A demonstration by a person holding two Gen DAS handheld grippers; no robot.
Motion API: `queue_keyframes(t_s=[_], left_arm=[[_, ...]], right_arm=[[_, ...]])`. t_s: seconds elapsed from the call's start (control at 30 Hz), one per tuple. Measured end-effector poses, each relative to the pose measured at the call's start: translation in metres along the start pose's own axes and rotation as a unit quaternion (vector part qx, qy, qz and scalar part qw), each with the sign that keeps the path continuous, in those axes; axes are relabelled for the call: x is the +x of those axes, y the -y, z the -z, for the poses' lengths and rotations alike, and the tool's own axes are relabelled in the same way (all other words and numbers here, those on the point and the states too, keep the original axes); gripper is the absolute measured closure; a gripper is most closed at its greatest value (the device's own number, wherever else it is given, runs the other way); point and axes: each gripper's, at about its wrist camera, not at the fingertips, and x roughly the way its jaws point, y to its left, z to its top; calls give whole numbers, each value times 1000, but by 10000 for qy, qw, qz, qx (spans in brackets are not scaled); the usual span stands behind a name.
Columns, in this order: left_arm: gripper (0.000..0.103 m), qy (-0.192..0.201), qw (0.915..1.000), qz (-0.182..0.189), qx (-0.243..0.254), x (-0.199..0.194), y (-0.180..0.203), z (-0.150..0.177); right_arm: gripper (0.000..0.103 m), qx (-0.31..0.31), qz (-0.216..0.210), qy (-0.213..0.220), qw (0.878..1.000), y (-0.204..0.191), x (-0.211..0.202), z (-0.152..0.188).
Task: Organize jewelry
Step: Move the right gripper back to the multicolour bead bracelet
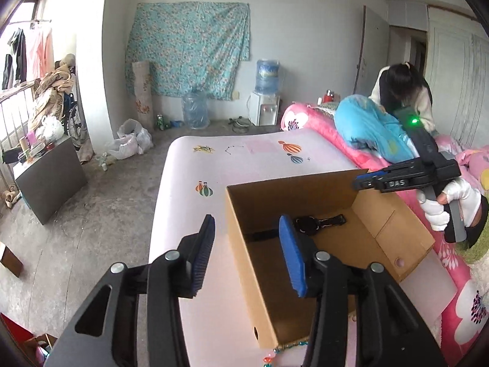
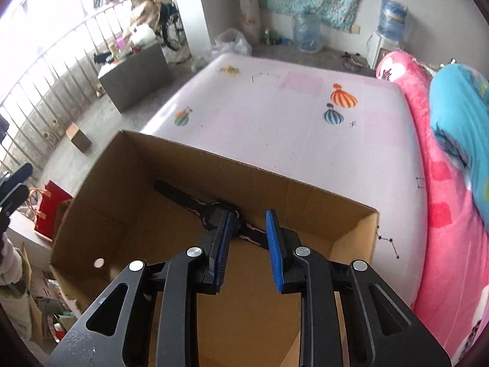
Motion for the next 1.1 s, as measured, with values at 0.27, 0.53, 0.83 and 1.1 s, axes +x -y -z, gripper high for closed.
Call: queue_keyframes(t_s=[0.27, 0.53, 0.83, 1.1], left_arm=[[52, -46, 9997, 19, -226, -38, 3, 68], [51, -1190, 9929, -15, 72, 16, 36, 122], [57, -1937, 9788, -423, 505, 59, 56, 157], [60, -2012, 9777, 135, 588, 38, 83, 174]], right_arm=[[78, 423, -973, 1231, 9867, -18, -112, 104], [78, 1239, -1674, 710, 9755, -65, -63, 187], [78, 1320, -1735, 38, 9759, -111, 11, 179], [78, 1242, -1718, -57, 9773, -123, 15, 167]])
